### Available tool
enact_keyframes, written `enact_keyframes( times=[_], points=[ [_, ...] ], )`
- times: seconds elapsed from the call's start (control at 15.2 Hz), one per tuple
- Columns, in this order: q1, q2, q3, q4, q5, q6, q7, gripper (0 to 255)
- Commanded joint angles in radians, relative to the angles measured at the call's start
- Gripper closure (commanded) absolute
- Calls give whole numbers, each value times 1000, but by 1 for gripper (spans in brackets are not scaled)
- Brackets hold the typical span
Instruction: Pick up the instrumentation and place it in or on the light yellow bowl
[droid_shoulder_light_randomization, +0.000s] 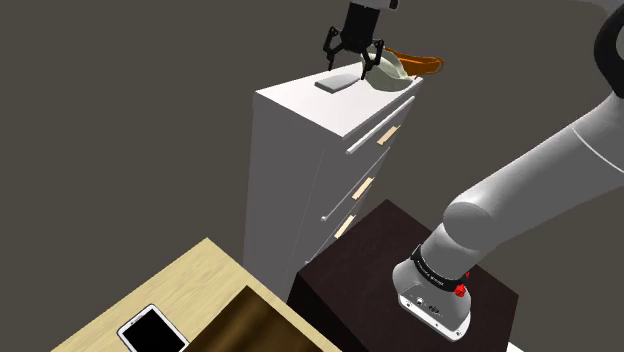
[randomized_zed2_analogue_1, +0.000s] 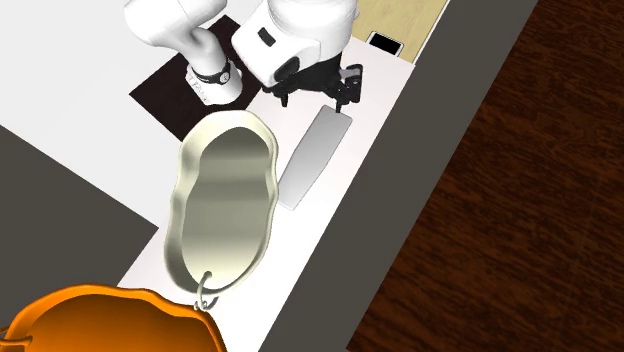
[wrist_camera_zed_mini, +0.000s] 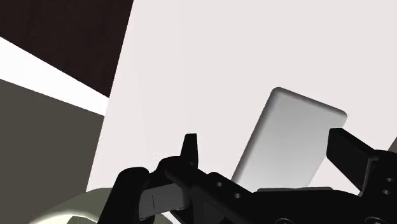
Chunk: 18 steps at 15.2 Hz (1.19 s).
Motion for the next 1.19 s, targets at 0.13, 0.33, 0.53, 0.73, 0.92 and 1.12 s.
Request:
enact_keyframes(
  times=[0.13, 0.33, 0.53, 0.73, 0.92, 1.12],
  points=[
    [-46, 110, -8, 102, -23, 24, 206, 0],
    [-69, 168, -21, 160, -36, 31, 317, 0],
    [-68, 164, -21, 115, -36, 72, 316, 0],
    [-69, 162, -21, 72, -36, 112, 316, 0],
    [-69, 162, -21, 51, -36, 134, 316, 0],
    [-69, 162, -20, 51, -36, 134, 316, 0]
  ],
)
